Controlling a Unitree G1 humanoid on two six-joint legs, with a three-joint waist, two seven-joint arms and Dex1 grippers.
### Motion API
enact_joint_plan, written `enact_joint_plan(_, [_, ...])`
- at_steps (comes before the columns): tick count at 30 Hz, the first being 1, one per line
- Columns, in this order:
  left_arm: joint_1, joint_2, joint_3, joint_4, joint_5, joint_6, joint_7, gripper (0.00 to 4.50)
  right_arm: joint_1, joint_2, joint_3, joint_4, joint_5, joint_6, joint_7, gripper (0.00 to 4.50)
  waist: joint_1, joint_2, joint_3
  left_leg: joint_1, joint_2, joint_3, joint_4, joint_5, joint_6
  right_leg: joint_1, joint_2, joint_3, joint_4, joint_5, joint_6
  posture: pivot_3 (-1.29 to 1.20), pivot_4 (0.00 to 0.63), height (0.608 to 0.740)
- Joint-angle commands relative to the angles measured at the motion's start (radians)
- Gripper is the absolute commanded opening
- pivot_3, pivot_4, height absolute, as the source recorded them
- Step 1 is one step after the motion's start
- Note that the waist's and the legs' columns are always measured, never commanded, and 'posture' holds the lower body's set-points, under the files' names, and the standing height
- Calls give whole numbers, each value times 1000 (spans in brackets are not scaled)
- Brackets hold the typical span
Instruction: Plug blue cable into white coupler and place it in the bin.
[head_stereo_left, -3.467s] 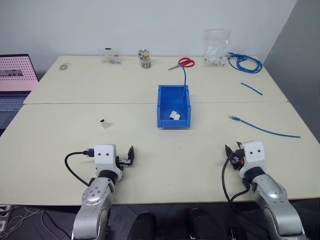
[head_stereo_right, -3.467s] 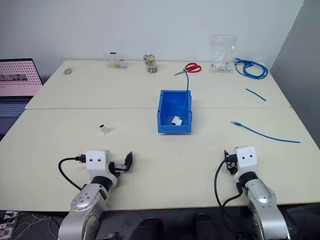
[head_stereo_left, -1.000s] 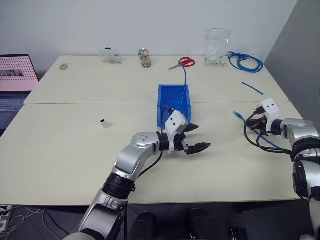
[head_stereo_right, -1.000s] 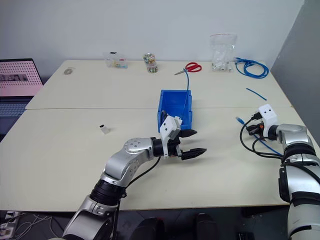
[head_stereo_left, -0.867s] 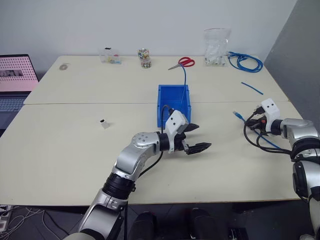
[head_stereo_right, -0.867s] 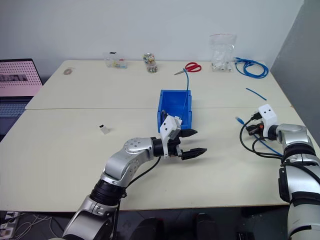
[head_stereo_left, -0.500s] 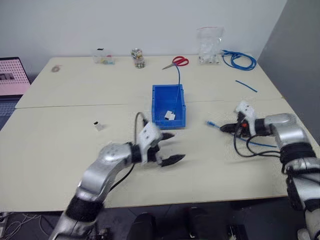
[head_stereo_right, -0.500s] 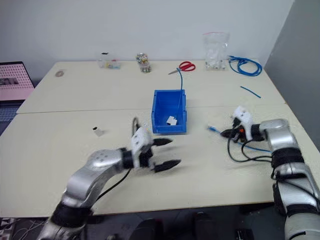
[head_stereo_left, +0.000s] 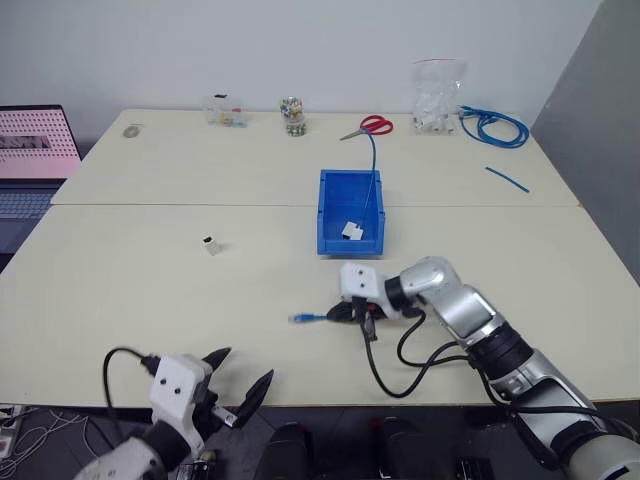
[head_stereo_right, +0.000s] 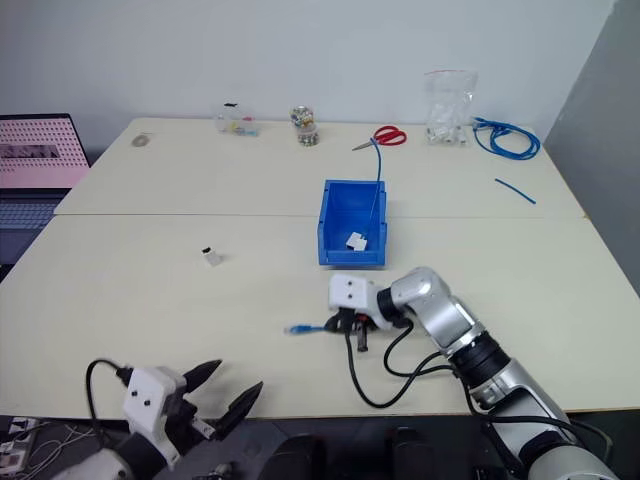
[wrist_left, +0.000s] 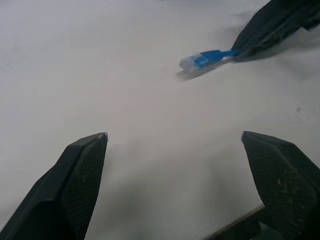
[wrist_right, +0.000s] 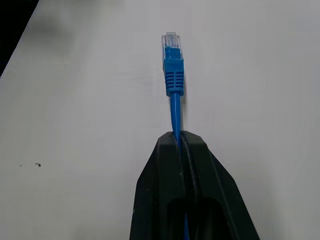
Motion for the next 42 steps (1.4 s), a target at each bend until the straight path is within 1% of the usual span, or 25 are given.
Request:
enact_joint_plan(1, [4,-14,-46,-70,20,-34,40,4500,6,-20,17,11,-23,-45,1,855,-2,0,0,0,0,0,0,0,0,0,0,0,0,-1,1,0,150,740])
enact_joint_plan(3, [-13,-7,-53,-64,21,-32,47,4500,12,-18,7,18,-19,-48,-9,1295,-5,0,0,1,1,1,0,0,0,0,1,-1,0,-3,-2,0,150,740])
enact_joint_plan(6, [-65,28,-38,-31,-4,-8,28,4500,28,-11,-27,-5,2,-27,-35,2081,-6,0,0,2,2,0,-1,0,0,0,4,-1,1,-3,-1,0,150,740])
enact_joint_plan(8, [-134,83,-3,3,-48,20,-13,4500,55,1,-97,-77,83,90,-46,2434,-4,0,0,2,2,-1,-1,0,0,0,7,-1,2,-3,-1,0,150,740])
enact_joint_plan(10, [-218,170,35,53,-101,55,-83,4500,96,-7,-180,-186,164,209,-64,2914,-1,0,0,1,3,-2,-1,0,0,0,9,-1,3,-3,-1,0,150,740])
enact_joint_plan(13, [-358,328,35,152,-153,92,-225,4500,177,-33,-320,-374,283,400,-117,3669,-3,0,0,0,3,-5,-1,0,0,0,10,-2,3,-3,-2,0,150,740])
enact_joint_plan(14, [-405,369,23,187,-167,107,-270,4500,202,-46,-358,-431,319,455,-130,3850,-3,0,0,1,4,-3,-1,0,0,0,10,-2,3,-3,-2,0,150,740])
enact_joint_plan(16, [-509,448,-37,283,-159,97,-372,4500,264,-84,-418,-545,384,530,-141,4358,-2,0,0,0,4,-4,-1,0,0,0,11,-3,2,-3,-2,0,150,740])
enact_joint_plan(17, [-567,475,-76,340,-147,83,-424,4500,300,-101,-444,-596,416,563,-146,4470,-3,0,0,1,3,-3,-1,0,0,0,11,-3,3,-3,-1,0,150,740])
enact_joint_plan(19, [-661,507,-150,439,-118,49,-512,4500,360,-127,-478,-666,464,610,-164,4470,-2,0,0,1,3,-2,-2,0,0,0,10,-3,2,-3,-1,0,150,740])
enact_joint_plan(21, [-742,518,-223,542,-77,-6,-588,4500,416,-151,-489,-707,473,613,-193,4470,-5,0,0,1,3,-1,-2,0,0,0,11,-3,2,-3,-1,0,150,740])
enact_joint_plan(23, [-828,503,-299,672,-24,-74,-650,4500,470,-169,-499,-735,466,595,-231,4470,-8,0,0,1,3,0,-2,0,0,-1,11,-2,2,-3,-1,0,150,740])
enact_joint_plan(26, [-930,465,-381,846,46,-190,-713,4500,502,-152,-531,-769,493,619,-300,4470,-9,0,0,1,3,1,-2,0,0,-1,12,-1,2,-2,0,0,150,740])
enact_joint_plan(30, [-1028,408,-421,1025,96,-297,-755,4500,536,-150,-568,-817,533,646,-357,4470,1,3,-2,1,3,0,-1,0,0,0,12,-2,3,-2,0,0,150,740])
enact_joint_plan(32, [-1055,386,-419,1067,85,-305,-773,4133,548,-149,-587,-831,555,661,-389,4500,7,3,-2,1,2,0,-1,0,0,0,11,-2,2,-2,1,0,150,740])
enact_joint_plan(33, [-1058,386,-421,1071,78,-308,-794,4020,550,-151,-595,-834,566,667,-401,4500,7,2,-2,1,2,0,-1,0,0,0,10,-2,2,-2,1,0,150,740])
enact_joint_plan(35, [-1055,387,-424,1078,73,-320,-820,3534,551,-155,-608,-839,583,676,-423,4500,6,2,-3,1,2,0,0,0,0,0,10,-1,2,-1,2,0,150,740])
enact_joint_plan(37, [-1051,389,-425,1083,77,-338,-831,3150,550,-162,-610,-840,593,678,-442,4500,1,2,-3,1,2,0,0,0,0,0,10,-1,2,-1,2,0,150,740])
enact_joint_plan(42, [-1027,389,-416,1042,56,-325,-829,2224,552,-187,-616,-839,622,677,-458,4500,-3,2,-3,1,3,0,-1,0,0,0,10,-1,2,-1,2,0,150,740])
